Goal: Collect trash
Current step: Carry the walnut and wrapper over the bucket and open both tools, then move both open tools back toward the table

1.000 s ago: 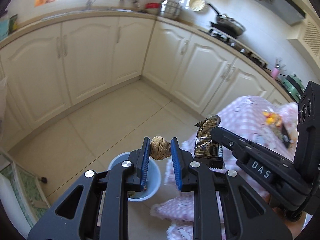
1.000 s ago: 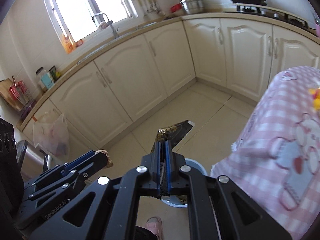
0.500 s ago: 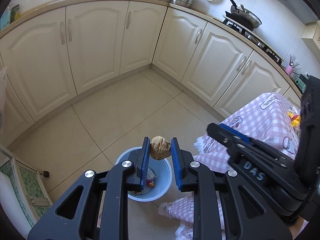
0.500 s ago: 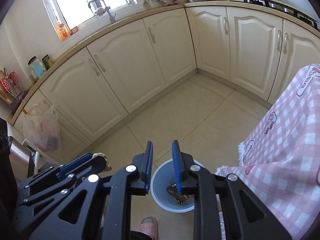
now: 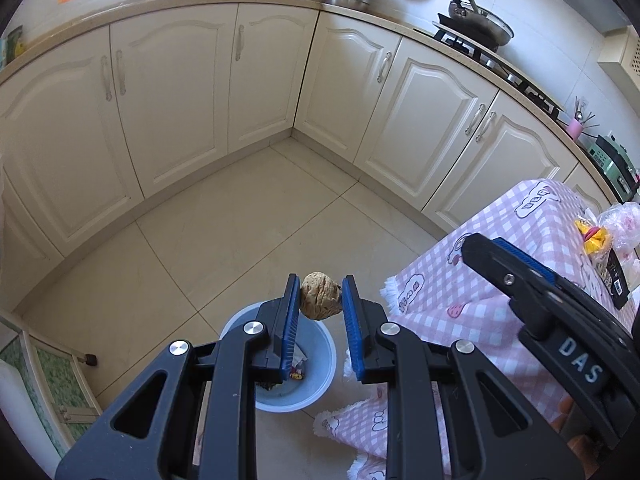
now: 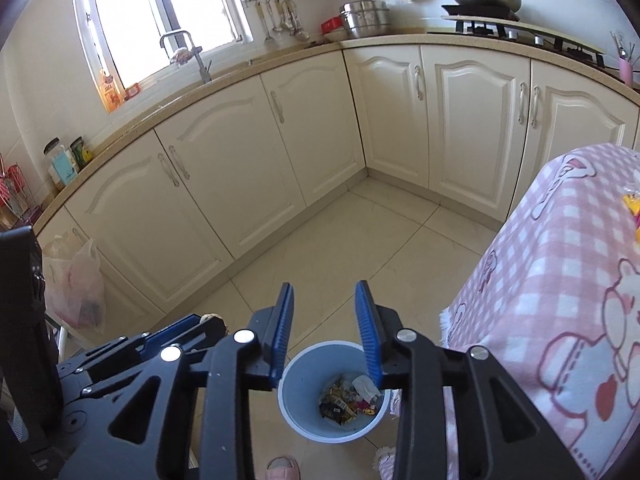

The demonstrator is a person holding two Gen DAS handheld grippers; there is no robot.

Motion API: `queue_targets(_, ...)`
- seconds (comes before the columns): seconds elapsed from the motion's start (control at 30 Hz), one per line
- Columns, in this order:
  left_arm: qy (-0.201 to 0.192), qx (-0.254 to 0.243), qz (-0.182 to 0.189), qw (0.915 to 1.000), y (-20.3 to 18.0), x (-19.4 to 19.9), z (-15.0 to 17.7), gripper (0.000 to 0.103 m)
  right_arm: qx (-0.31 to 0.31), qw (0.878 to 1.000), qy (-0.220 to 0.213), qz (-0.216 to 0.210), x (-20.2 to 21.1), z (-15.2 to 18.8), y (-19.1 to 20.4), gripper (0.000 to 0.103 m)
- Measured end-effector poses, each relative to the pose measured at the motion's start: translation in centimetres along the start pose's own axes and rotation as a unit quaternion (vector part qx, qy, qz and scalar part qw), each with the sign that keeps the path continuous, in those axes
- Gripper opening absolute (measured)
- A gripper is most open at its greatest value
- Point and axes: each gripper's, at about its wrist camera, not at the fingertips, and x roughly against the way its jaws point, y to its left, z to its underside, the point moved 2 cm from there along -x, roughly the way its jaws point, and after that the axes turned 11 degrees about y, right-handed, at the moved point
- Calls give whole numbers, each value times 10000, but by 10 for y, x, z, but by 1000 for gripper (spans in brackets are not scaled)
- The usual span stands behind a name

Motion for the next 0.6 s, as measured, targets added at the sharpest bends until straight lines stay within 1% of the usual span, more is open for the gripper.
queue_targets(0.1, -65, 23, -71, 10000, -4, 2, -4, 21, -39, 9999, -92, 22, 8, -2, -4, 36)
queue_targets(0.2, -82, 12, -106, 9999, -7, 5, -6, 31, -79, 9998, -149, 53, 13, -4, -9, 37)
queue_targets(0.27, -118, -8, -151, 9998, -10, 9, -5, 41, -102, 9998, -157, 31, 16, -4, -12, 38)
queue_targets(0.3, -149, -4, -154, 9998, -11, 11, -4, 42, -110, 9998, -170, 36, 19, -4, -13, 38)
queue_targets(0.6, -292, -160, -79, 9994, -33, 38, -2, 43, -157, 9992, -372, 36, 50, 1, -25, 38)
